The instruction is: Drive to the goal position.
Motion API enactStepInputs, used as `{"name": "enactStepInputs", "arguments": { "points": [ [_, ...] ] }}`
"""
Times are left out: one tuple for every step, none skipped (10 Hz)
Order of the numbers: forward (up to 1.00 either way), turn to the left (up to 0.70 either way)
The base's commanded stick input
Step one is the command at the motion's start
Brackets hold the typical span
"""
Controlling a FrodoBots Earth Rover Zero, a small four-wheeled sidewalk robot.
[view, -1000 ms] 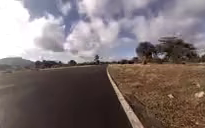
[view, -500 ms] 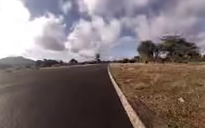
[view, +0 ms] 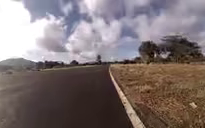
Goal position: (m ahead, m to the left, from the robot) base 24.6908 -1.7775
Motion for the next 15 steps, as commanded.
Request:
{"name": "enactStepInputs", "arguments": {
  "points": [
    [0.50, 0.00],
    [0.50, 0.00],
    [0.50, 0.00],
    [0.50, 0.00],
    [0.50, 0.00],
    [0.50, 0.00],
    [0.50, 0.00],
    [0.50, 0.00],
    [0.50, 0.00],
    [0.50, 0.00],
    [0.50, 0.00],
    [0.50, 0.00],
    [0.50, 0.00],
    [0.50, 0.00],
    [0.50, 0.00]
  ]
}}
